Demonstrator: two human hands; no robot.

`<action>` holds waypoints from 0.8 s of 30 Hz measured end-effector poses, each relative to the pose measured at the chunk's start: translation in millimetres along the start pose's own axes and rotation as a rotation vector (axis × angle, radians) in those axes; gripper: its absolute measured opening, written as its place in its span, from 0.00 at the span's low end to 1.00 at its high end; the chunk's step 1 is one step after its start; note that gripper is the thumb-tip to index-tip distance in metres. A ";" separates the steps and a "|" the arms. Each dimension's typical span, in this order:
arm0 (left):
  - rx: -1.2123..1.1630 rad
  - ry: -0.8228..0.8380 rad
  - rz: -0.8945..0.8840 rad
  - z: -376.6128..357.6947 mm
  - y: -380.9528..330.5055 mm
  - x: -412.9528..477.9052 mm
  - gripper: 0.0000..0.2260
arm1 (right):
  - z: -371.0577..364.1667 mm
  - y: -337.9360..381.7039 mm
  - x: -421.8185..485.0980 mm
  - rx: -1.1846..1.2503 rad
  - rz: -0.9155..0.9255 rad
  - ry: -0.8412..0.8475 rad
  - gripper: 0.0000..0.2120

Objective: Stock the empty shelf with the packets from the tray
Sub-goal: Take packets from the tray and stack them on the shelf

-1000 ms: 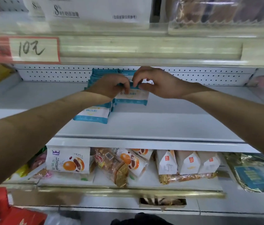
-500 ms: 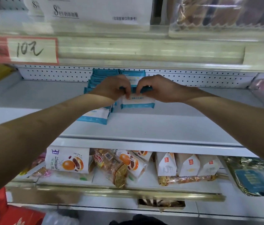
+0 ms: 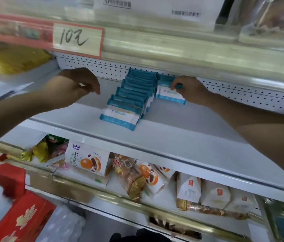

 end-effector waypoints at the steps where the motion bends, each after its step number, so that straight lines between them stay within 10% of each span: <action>1: 0.026 0.007 0.018 5.3 8.8 -10.5 0.13 | -3.5 -0.7 6.3 -0.003 -0.008 -0.008 0.12; 24: 0.022 -0.015 0.365 27.0 176.4 -222.5 0.22 | -30.7 -7.0 31.5 -0.340 -0.003 -0.226 0.11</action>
Point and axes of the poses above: each hand's wrist, its own x-axis towards the middle knuckle, its own z-axis out of the back of the hand, y = z × x, the point moved 2 cm from there along x, towards the middle knuckle, and after that the axes turned 3 degrees about y, right-handed, at the moved point
